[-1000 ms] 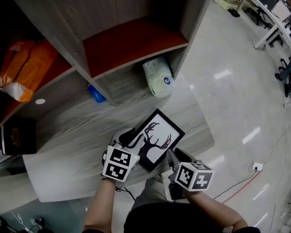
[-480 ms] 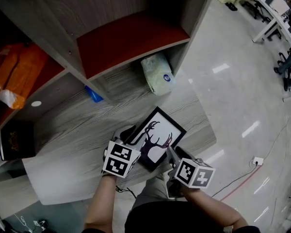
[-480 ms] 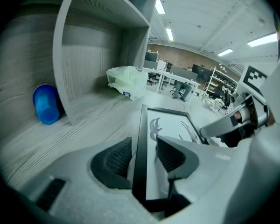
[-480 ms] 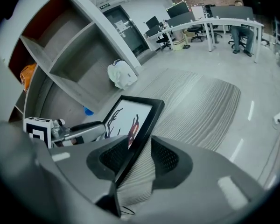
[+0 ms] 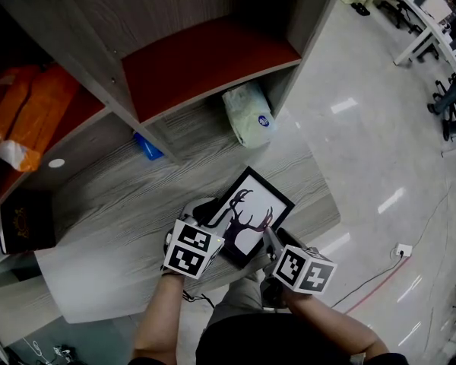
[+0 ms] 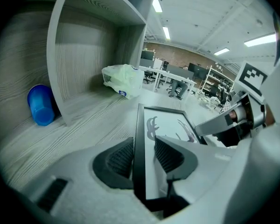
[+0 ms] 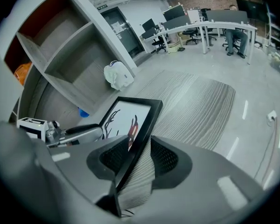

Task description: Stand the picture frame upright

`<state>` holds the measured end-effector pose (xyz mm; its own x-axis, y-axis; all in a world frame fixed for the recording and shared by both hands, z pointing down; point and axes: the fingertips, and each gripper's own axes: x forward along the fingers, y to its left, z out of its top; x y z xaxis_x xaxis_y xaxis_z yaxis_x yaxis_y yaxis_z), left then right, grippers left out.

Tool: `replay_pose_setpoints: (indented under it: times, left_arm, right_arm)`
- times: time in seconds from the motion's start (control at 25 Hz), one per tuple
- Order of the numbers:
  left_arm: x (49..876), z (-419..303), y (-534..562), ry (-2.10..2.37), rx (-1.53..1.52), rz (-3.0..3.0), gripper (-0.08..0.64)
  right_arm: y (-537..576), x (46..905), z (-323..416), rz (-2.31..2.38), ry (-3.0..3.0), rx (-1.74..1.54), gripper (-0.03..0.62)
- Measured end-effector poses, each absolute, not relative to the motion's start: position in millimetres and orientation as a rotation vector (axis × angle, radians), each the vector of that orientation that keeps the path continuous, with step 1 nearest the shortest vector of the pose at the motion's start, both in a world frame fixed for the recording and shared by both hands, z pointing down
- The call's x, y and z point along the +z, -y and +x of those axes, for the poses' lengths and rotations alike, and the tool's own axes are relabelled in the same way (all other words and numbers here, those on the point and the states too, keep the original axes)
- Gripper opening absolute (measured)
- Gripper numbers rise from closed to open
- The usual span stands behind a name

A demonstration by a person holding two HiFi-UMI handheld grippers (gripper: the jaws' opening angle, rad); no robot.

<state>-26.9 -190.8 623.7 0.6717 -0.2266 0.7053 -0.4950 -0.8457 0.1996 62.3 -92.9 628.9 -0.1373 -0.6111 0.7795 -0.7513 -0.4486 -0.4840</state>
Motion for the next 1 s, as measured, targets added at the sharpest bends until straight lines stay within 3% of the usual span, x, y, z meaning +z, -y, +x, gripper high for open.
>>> replay_pose_setpoints:
  times: [0.64, 1.0]
  left_arm:
    - [626, -25, 188, 0.644, 1.012, 2.46, 0.121]
    - [608, -32, 189, 0.827, 0.963, 2.445, 0.072]
  right_arm:
    - [92, 630, 68, 2.018, 1.548, 1.721, 0.103]
    - [103, 627, 76, 1.995, 1.6, 1.72, 0.093]
